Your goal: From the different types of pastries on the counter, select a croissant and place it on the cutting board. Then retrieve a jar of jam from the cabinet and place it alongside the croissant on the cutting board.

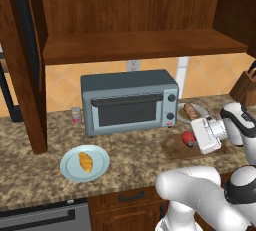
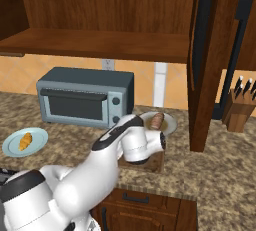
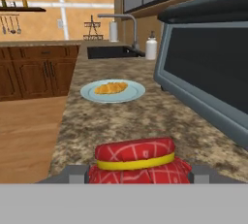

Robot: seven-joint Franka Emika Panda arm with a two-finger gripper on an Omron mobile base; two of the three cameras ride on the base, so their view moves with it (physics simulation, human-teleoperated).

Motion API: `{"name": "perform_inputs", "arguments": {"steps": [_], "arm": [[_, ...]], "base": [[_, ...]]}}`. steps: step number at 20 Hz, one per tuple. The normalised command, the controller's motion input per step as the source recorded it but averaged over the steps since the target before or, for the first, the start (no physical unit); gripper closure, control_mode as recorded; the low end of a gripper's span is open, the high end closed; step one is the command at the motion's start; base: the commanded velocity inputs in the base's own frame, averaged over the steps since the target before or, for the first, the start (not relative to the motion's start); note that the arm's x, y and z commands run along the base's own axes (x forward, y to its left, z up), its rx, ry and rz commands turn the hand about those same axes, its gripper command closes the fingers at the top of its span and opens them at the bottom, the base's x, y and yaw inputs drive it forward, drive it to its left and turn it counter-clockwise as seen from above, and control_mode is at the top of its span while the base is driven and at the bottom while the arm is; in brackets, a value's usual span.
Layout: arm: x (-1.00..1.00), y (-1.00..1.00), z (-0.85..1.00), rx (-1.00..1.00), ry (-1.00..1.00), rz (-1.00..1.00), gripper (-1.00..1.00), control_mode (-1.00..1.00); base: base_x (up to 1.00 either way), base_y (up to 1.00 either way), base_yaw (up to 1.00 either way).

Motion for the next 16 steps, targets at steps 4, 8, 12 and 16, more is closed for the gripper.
{"name": "perform_inputs", "arguments": {"steps": [4, 8, 12, 16], "arm": [[0.2, -0.1, -0.23, 0.0, 0.0, 0.0, 1.0, -1.0], [0.21, -0.02, -0.2, 0.0, 0.0, 0.0, 1.0, -1.0], [0.04, 0.0, -0.05, 0.0, 0.04, 0.0, 1.0, -1.0], [0.0, 0.0, -0.15, 0.0, 0.04, 0.0, 1.0, -1.0]], "base": [[0.0, 0.0, 0.0], [0.0, 0.0, 0.0], [0.0, 0.0, 0.0], [0.0, 0.0, 0.0]]}}
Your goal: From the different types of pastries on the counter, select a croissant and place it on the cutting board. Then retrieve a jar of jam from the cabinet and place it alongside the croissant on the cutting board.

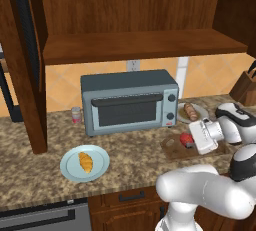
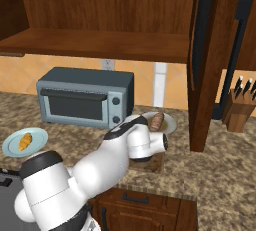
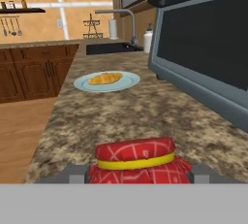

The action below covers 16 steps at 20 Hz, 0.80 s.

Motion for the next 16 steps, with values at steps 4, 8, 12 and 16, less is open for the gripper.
{"name": "perform_inputs", "arguments": {"steps": [4, 8, 12, 16], "arm": [[0.05, 0.0, -0.21, 0.0, 0.01, 0.0, 1.0, -1.0], [0.02, 0.08, -0.08, 0.0, 0.06, -0.03, 1.0, -1.0], [0.11, 0.04, -0.01, 0.0, 0.06, -0.03, 1.0, -1.0], [0.04, 0.03, 0.0, 0.0, 0.05, -0.02, 1.0, -1.0]], "base": [[0.0, 0.0, 0.0], [0.0, 0.0, 0.0], [0.0, 0.0, 0.0], [0.0, 0.0, 0.0]]}}
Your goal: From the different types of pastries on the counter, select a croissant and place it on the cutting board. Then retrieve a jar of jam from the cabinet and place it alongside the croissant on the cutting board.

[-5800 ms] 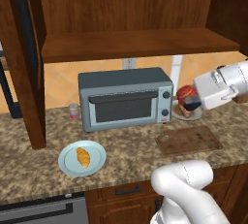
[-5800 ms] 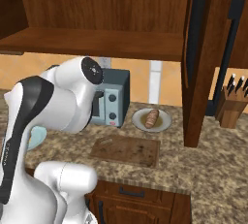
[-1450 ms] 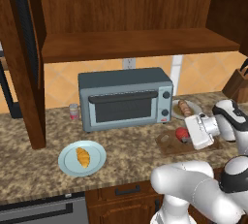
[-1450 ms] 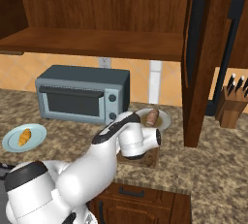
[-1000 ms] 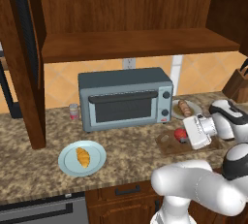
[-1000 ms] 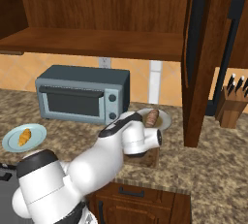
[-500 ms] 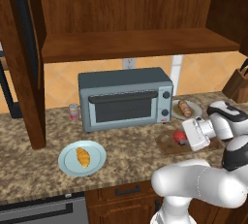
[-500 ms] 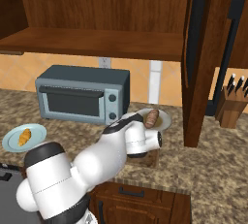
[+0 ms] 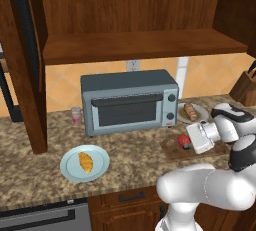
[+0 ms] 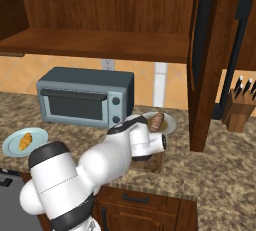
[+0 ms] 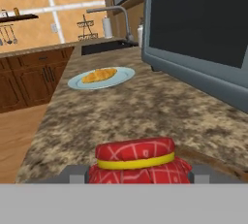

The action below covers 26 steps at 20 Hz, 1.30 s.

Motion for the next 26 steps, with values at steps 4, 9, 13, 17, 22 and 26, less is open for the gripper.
{"name": "perform_inputs", "arguments": {"steps": [4, 9, 13, 17, 22, 26], "arm": [[0.0, 0.04, -0.01, 0.01, 0.05, -0.02, 1.0, -1.0], [0.0, 0.0, -0.17, 0.0, 0.0, 0.0, 1.0, -1.0], [0.01, 0.0, -0.24, 0.0, 0.0, 0.0, 1.0, -1.0], [0.26, -0.01, -0.14, 0.01, 0.0, 0.0, 1.0, -1.0], [0.2, -0.06, -0.05, 0.02, 0.0, 0.02, 1.0, -1.0], [0.01, -0.06, -0.33, 0.0, 0.0, 0.05, 1.0, -1.0]], "base": [[0.0, 0.0, 0.0], [0.0, 0.0, 0.0], [0.0, 0.0, 0.0], [0.0, 0.0, 0.0], [0.0, 0.0, 0.0], [0.0, 0.0, 0.0]]}}
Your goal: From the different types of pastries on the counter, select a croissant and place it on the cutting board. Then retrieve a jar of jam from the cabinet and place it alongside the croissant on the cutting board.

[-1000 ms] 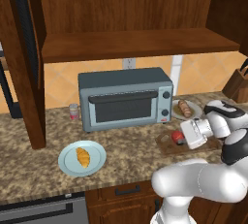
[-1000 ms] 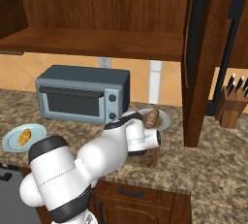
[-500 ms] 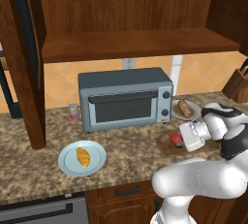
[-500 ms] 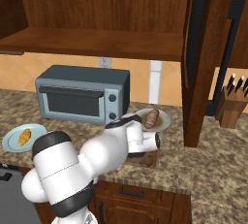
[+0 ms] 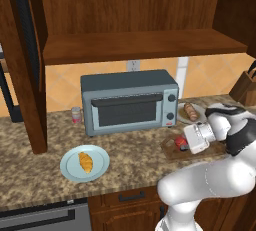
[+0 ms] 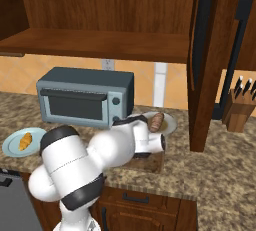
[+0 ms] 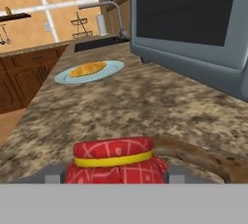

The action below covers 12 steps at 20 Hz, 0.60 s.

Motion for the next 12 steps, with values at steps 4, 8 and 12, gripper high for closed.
{"name": "perform_inputs", "arguments": {"steps": [4, 8, 12], "arm": [[0.09, -0.07, -0.41, 0.0, 0.0, 0.06, -1.0, -1.0], [0.01, -0.06, -0.16, 0.0, 0.0, 0.04, -1.0, -1.0], [0.0, -0.15, 0.0, 0.02, 0.02, 0.02, -1.0, -1.0]], "base": [[0.0, 0.0, 0.0], [0.0, 0.0, 0.0], [0.0, 0.0, 0.0]]}}
